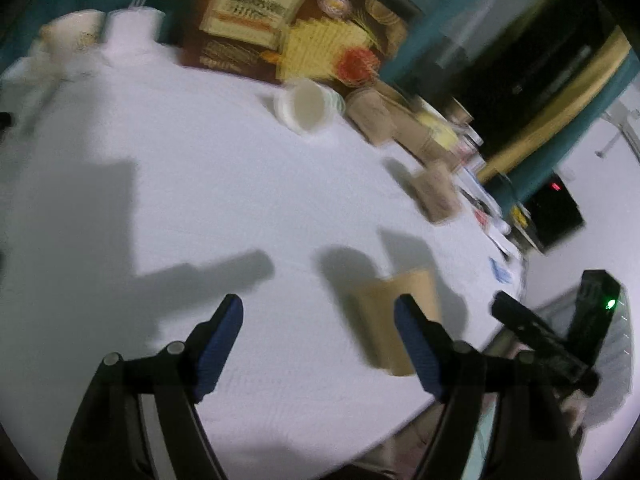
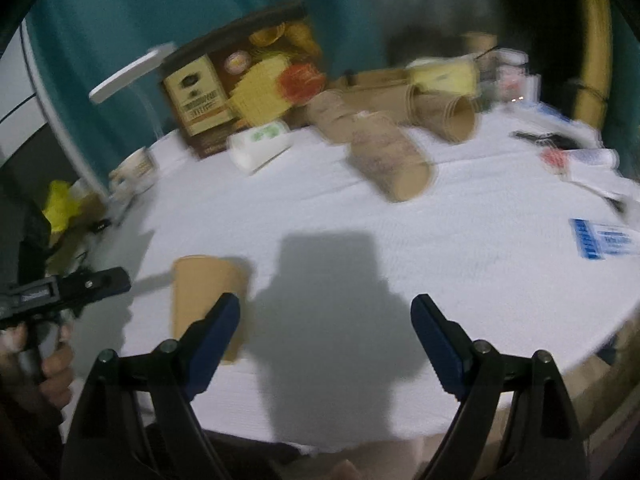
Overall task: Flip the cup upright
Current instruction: 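Lift the brown paper cup with the left gripper and carry it toward the right gripper, then grasp the brown paper cup with the right gripper while the left gripper releases it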
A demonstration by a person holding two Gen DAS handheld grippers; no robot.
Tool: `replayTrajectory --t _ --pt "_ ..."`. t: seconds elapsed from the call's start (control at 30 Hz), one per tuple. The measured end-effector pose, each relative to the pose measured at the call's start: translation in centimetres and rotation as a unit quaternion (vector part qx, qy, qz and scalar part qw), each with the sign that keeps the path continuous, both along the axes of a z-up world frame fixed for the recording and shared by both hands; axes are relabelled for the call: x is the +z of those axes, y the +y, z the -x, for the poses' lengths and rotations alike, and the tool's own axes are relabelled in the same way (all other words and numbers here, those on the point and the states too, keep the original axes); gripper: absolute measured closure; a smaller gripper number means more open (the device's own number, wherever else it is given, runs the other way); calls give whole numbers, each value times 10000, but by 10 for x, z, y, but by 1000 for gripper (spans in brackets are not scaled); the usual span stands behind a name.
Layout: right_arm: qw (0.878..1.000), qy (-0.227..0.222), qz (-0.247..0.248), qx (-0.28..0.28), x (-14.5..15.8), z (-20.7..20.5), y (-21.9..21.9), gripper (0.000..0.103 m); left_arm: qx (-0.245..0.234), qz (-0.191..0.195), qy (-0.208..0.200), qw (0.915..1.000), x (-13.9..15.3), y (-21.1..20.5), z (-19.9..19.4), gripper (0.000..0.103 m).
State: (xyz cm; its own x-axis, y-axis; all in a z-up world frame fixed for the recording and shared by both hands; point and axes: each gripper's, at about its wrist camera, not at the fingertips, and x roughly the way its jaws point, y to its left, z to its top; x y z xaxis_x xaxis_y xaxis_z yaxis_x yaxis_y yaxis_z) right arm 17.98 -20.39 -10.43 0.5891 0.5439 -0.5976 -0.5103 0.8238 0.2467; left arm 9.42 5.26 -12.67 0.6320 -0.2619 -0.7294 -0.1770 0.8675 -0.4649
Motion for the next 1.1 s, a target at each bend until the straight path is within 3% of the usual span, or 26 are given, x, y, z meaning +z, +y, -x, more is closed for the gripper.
replayTrajectory --t 0.1,0.2,0.33,0.63,0.83,0.87,0.93,0.97,1.1 --pt "9981 383 -27 491 4 -10 28 17 432 -474 -124 9979 2 29 19 25" --pt "9914 814 29 1025 5 -19 60 17 584 -692 -197 9957 5 54 34 25" --pt "9750 1344 777 1588 0 -27 103 17 645 -989 -341 9924 12 71 47 25" --pt "9517 1956 1507 1824 -3 -51 150 17 704 -907 -429 9925 7 94 66 25" --pt "9401 2208 1774 1895 -18 -62 159 18 705 -861 -463 9927 5 100 69 25" --pt "9395 2231 1779 1894 -20 -63 160 20 708 -854 -463 9927 4 102 69 25" --pt "9389 2251 1787 1892 -22 -64 161 36 706 -833 -442 9930 3 104 69 25" --pt "9394 2223 1803 1889 -21 -63 163 41 704 -826 -433 9931 3 104 69 25" --pt "9523 1843 1614 1818 -8 -60 162 42 656 -794 -466 9936 3 102 68 25"
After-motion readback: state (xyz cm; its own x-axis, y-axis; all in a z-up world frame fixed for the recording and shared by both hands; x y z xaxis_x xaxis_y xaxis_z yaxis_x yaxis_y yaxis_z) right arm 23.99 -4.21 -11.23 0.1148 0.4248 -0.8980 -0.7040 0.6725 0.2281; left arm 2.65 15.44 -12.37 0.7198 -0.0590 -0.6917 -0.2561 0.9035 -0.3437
